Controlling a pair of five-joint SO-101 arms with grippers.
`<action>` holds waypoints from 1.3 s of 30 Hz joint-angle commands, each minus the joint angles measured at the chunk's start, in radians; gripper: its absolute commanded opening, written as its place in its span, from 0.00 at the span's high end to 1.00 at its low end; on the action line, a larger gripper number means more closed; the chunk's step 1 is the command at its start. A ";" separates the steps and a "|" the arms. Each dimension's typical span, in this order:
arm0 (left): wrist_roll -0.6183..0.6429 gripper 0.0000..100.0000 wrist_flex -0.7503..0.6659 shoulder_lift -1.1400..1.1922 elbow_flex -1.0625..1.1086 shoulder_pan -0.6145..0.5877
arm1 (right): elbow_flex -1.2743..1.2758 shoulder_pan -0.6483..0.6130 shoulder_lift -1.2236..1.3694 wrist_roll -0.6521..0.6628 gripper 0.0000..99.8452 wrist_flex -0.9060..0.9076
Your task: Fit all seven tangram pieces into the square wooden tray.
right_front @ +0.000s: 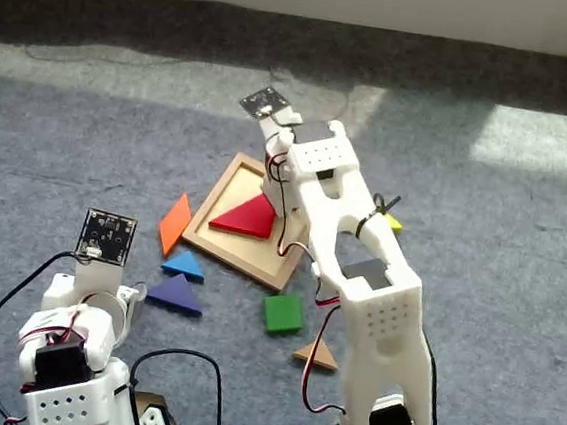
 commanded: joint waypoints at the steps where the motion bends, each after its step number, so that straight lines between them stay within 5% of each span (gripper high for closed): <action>1: 0.000 0.75 -0.008 -0.035 -0.004 -0.012 | -0.110 -0.065 -0.016 0.008 0.94 -0.025; 10: 0.000 0.75 -0.008 -0.035 -0.004 -0.012 | -0.137 -0.134 -0.025 0.006 0.94 -0.087; 21: 0.000 0.75 -0.008 -0.035 -0.004 -0.012 | -0.248 -0.081 -0.131 -0.087 0.94 0.315; 39: 0.000 0.75 -0.008 -0.035 -0.004 -0.012 | -0.302 -0.176 0.084 -0.091 0.94 0.085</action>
